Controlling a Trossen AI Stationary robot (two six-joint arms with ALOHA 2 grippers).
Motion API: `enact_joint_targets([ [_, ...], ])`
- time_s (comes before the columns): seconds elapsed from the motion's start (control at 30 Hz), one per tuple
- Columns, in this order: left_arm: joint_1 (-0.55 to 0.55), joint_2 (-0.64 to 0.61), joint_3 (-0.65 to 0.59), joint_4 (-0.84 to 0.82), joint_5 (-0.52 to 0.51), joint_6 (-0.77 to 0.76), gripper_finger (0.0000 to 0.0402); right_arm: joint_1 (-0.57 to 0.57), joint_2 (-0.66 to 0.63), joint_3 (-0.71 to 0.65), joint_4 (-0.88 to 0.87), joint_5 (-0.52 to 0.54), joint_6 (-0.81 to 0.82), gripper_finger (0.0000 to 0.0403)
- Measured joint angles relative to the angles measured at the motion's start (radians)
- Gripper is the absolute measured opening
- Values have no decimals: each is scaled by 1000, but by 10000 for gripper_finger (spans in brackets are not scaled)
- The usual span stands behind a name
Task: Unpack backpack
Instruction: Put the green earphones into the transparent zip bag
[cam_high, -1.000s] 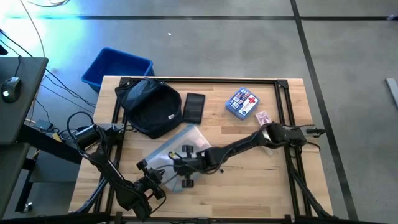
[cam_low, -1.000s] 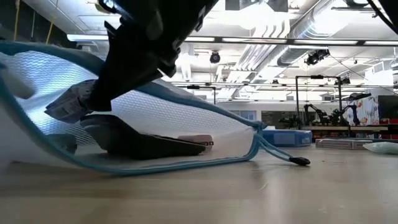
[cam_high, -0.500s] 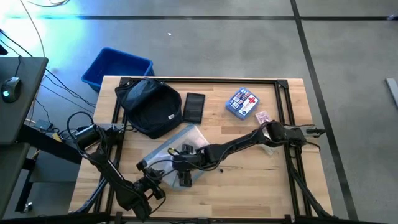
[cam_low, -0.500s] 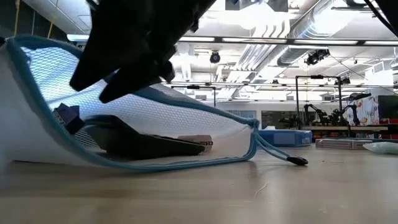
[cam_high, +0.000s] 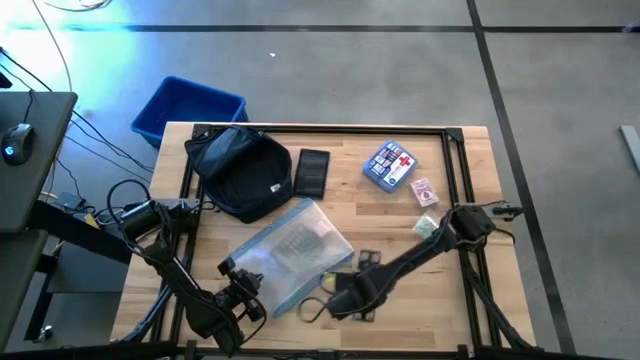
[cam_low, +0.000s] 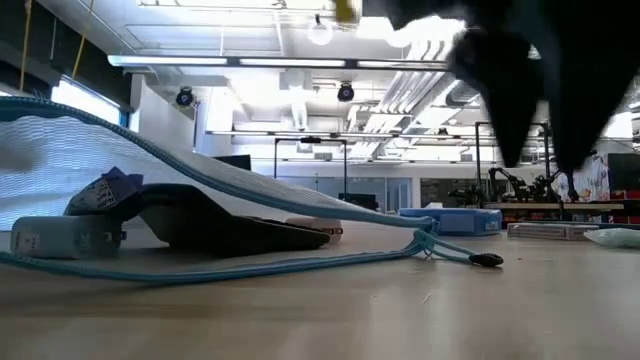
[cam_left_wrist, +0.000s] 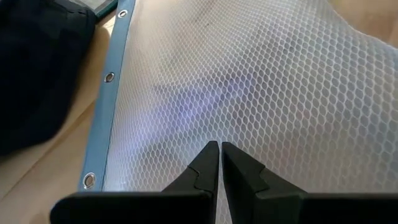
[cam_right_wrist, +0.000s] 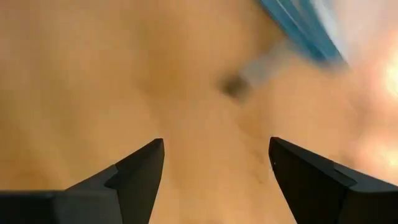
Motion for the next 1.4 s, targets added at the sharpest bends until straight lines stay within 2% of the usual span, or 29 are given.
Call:
enact_joint_targets([
  [0.1, 0, 0, 0, 28, 1, 25, 0, -19, -34, -125, -91, 19, 67, 274],
  [0.23, -2, 0, 0, 71, 2, 64, 0, -67, -149, -374, -52, -12, 130, 274],
  [0.37, -2, 0, 0, 94, -3, 93, 0, -130, -327, -610, 5, -45, 269, 274],
  [0.57, 8, -1, 0, 115, -5, 134, 0, -225, -615, -888, 101, -82, 508, 275],
  [0.77, 10, -1, 0, 124, -10, 141, 0, -294, -814, -1128, 338, -94, 603, 275],
  [0.93, 10, -1, 0, 124, -13, 141, 0, -330, -841, -1243, 488, -90, 642, 270],
  [1.07, 10, -1, 0, 125, -13, 141, 0, -332, -845, -1272, 568, -89, 625, 220],
  [1.23, 10, -1, 0, 125, -13, 141, 0, -281, -838, -1240, 639, -60, 585, 88],
  [1.3, 10, -1, 0, 125, -13, 141, 0, -236, -838, -1216, 724, -44, 567, 31],
  [1.33, 10, -1, 0, 125, -13, 141, 0, -209, -838, -1211, 788, -34, 553, 18],
  [1.4, 10, -1, 0, 125, -21, 141, 0, -158, -835, -1207, 949, -43, 518, 16],
])
